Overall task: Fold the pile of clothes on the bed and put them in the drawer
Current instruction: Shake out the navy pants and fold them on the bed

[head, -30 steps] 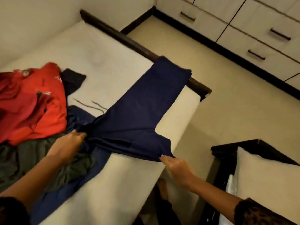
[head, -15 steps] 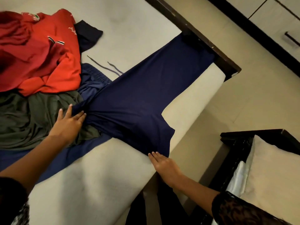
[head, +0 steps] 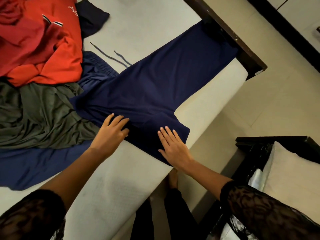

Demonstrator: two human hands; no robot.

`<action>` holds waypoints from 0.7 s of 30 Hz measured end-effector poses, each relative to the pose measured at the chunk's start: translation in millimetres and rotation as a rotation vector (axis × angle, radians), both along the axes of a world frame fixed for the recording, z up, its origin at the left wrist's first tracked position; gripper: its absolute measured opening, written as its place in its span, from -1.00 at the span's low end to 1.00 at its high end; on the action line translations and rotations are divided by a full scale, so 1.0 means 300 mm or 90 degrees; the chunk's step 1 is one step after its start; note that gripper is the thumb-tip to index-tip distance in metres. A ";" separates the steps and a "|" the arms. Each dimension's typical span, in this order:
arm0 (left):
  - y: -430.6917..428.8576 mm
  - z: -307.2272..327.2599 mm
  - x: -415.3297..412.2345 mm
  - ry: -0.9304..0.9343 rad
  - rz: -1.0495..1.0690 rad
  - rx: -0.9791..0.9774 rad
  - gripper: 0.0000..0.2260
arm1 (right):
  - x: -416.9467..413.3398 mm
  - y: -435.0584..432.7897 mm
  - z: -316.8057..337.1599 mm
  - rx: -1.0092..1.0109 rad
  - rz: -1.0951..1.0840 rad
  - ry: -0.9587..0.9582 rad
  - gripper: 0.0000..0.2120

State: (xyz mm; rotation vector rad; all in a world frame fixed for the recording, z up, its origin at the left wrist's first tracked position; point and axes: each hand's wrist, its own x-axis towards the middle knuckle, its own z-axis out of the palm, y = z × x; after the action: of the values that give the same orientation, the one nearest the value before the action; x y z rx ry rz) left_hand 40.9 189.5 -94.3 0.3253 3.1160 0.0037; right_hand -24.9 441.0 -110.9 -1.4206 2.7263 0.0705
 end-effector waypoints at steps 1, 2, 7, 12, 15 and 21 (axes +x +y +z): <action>-0.007 0.001 0.006 -0.014 0.011 0.005 -0.77 | 0.005 0.005 -0.010 -0.003 -0.008 -0.009 -0.35; -0.013 0.004 0.011 -0.020 0.023 0.014 -0.74 | 0.009 0.013 -0.017 -0.003 -0.014 -0.018 -0.37; -0.014 0.010 0.026 0.012 0.039 0.028 -0.70 | -0.005 0.056 -0.044 -0.077 0.012 -0.040 -0.49; -0.008 0.027 0.032 0.019 0.050 0.012 -0.60 | -0.006 0.071 -0.032 -0.031 0.114 -0.063 -0.46; -0.001 0.030 0.023 0.006 0.058 0.014 -0.72 | 0.013 0.077 -0.049 -0.012 0.098 -0.066 -0.49; 0.009 0.024 0.024 0.015 0.149 0.115 -0.82 | 0.009 0.063 -0.043 -0.111 0.059 -0.044 -0.70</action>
State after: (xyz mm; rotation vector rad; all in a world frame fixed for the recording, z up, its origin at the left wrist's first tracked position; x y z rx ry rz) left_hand 48.1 192.2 -87.2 -0.0408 3.1619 0.2868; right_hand -22.1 459.8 -123.8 -1.5616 2.6663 -0.2122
